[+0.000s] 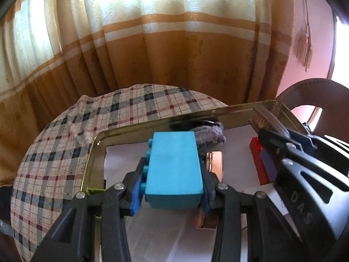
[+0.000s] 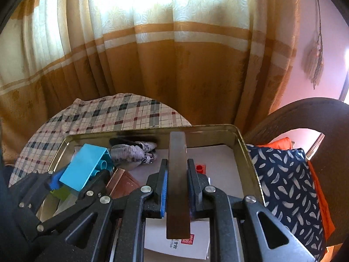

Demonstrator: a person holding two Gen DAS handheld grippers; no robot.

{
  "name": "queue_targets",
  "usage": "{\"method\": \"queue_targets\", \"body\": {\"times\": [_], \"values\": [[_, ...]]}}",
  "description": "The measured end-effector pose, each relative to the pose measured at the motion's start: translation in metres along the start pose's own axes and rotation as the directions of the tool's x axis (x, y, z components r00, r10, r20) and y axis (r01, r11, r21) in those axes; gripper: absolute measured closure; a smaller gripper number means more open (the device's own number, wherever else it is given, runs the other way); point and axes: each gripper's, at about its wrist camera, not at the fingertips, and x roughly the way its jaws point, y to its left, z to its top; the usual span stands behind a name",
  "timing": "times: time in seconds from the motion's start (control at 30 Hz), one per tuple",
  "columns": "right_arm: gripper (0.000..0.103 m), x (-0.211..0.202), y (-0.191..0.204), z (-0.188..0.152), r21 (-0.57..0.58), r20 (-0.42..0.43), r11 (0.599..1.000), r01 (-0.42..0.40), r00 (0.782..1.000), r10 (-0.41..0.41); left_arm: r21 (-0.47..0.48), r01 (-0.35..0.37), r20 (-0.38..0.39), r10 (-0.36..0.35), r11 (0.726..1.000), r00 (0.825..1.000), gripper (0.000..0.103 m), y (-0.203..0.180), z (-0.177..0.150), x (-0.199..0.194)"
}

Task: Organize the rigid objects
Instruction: 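Open the left gripper to drop the blue brick while the right drops the brown stick in the tray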

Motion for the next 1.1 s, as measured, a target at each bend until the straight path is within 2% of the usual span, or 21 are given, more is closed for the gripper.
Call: {"method": "queue_targets", "body": {"times": [0.03, 0.07, 0.13, 0.17, 0.2, 0.23, 0.27, 0.3, 0.4, 0.47, 0.53, 0.6, 0.7, 1.0, 1.07, 1.1], "values": [[0.085, 0.001, 0.001, 0.0, 0.0, 0.0, 1.0, -0.009, 1.0, 0.009, 0.002, -0.003, -0.002, 0.003, 1.0, 1.0, 0.061, 0.0, 0.0, 0.0], [0.085, 0.001, 0.002, 0.001, -0.001, -0.003, 1.0, -0.023, 1.0, 0.023, 0.004, -0.01, -0.004, 0.01, 1.0, 1.0, 0.056, 0.0, 0.001, 0.0], [0.085, 0.006, 0.005, 0.001, -0.009, -0.018, 0.995, -0.099, 0.995, 0.099, 0.004, -0.046, -0.002, 0.046, 0.999, 0.999, 0.034, 0.0, 0.002, -0.001], [0.084, 0.01, 0.006, 0.001, -0.008, -0.034, 0.99, -0.141, 0.99, 0.14, -0.001, -0.06, -0.02, 0.06, 0.998, 0.998, 0.012, 0.002, 0.003, 0.0], [0.082, 0.013, 0.006, 0.001, 0.006, -0.056, 0.985, -0.172, 0.983, 0.172, -0.004, -0.056, -0.051, 0.056, 0.998, 0.997, 0.001, 0.002, 0.005, 0.003], [0.074, 0.015, 0.004, 0.001, 0.039, -0.065, 0.976, -0.214, 0.974, 0.217, -0.008, -0.037, -0.08, 0.036, 0.999, 0.996, 0.0, 0.004, 0.006, 0.006], [0.07, 0.015, 0.002, 0.001, 0.062, -0.066, 0.967, -0.247, 0.966, 0.251, -0.023, -0.006, -0.123, 0.003, 1.0, 0.992, 0.001, 0.007, 0.006, 0.013], [0.069, 0.014, 0.002, 0.0, 0.076, -0.063, 0.964, -0.253, 0.964, 0.258, -0.031, -0.003, -0.141, -0.001, 1.0, 0.99, 0.001, 0.008, 0.006, 0.016], [0.061, 0.007, 0.007, -0.004, 0.08, -0.05, 0.973, -0.215, 0.974, 0.22, -0.025, -0.025, -0.143, 0.021, 0.999, 0.99, 0.001, 0.01, 0.003, 0.018], [0.051, -0.004, 0.002, -0.007, 0.103, 0.012, 0.976, -0.193, 0.981, 0.193, -0.02, -0.024, -0.143, 0.021, 0.999, 0.99, 0.001, 0.011, 0.002, 0.019], [0.032, -0.016, -0.009, -0.01, 0.159, 0.074, 0.969, -0.189, 0.981, 0.18, -0.035, -0.022, -0.135, 0.017, 0.999, 0.991, 0.0, 0.011, 0.002, 0.017], [0.023, -0.026, -0.021, -0.015, 0.227, 0.135, 0.958, -0.173, 0.98, 0.145, -0.032, -0.031, -0.135, 0.027, 0.999, 0.991, 0.0, 0.01, 0.002, 0.018], [0.021, -0.037, -0.034, -0.025, 0.308, 0.212, 0.934, -0.18, 0.97, 0.117, 0.001, -0.052, -0.146, 0.052, 0.999, 0.988, 0.0, 0.005, 0.002, 0.02], [0.021, -0.04, -0.042, -0.038, 0.357, 0.231, 0.925, -0.129, 0.972, 0.046, -0.009, -0.046, -0.136, 0.044, 0.999, 0.99, 0.001, 0.005, 0.004, 0.021], [0.021, -0.043, -0.046, -0.043, 0.372, 0.237, 0.921, -0.119, 0.971, 0.029, -0.032, -0.028, -0.092, 0.025, 0.999, 0.995, 0.001, 0.011, 0.002, 0.015], [0.021, -0.046, -0.047, -0.045, 0.382, 0.242, 0.917, -0.113, 0.97, 0.019, -0.052, -0.023, -0.045, 0.02, 0.998, 0.999, 0.001, 0.013, 0.001, 0.009]]}}
